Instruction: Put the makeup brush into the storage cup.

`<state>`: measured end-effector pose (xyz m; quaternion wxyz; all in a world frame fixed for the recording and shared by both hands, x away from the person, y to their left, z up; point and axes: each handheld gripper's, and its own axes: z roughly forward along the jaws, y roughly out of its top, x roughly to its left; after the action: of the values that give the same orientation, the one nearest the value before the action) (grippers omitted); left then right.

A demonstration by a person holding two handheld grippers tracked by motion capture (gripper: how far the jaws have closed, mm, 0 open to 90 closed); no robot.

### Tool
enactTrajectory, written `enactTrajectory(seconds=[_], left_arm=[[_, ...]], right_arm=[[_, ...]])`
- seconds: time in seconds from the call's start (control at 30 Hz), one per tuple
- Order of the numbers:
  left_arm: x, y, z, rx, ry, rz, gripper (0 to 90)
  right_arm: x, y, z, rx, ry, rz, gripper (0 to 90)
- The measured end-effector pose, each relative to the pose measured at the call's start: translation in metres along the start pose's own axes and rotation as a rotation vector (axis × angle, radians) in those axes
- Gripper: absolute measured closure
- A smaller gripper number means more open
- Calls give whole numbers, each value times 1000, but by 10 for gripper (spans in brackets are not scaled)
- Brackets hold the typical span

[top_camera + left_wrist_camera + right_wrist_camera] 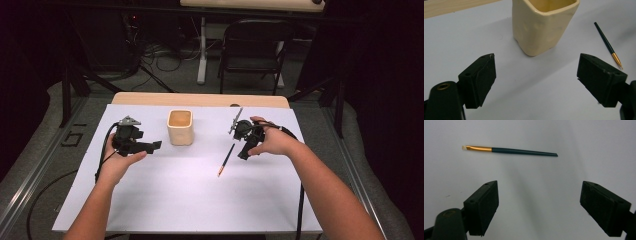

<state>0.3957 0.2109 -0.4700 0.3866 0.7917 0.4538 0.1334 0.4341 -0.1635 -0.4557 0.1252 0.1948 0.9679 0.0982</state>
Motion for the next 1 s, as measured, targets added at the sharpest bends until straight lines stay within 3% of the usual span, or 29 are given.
enactTrajectory(seconds=[0.3, 0.43, 0.67, 1.0], left_arm=[[1, 0, -1, -4, -5, -9, 159], [1, 0, 0, -5, -6, -8, 160], [2, -1, -1, -5, -7, -8, 160], [3, -1, -2, -3, -10, -13, 160]], right_arm=[[2, 17, 1, 75, 5, -101, 155], [2, 25, 6, 66, -12, -153, 221], [6, 32, 18, 65, 1, -199, 353], [9, 36, 28, 67, 20, -248, 356]])
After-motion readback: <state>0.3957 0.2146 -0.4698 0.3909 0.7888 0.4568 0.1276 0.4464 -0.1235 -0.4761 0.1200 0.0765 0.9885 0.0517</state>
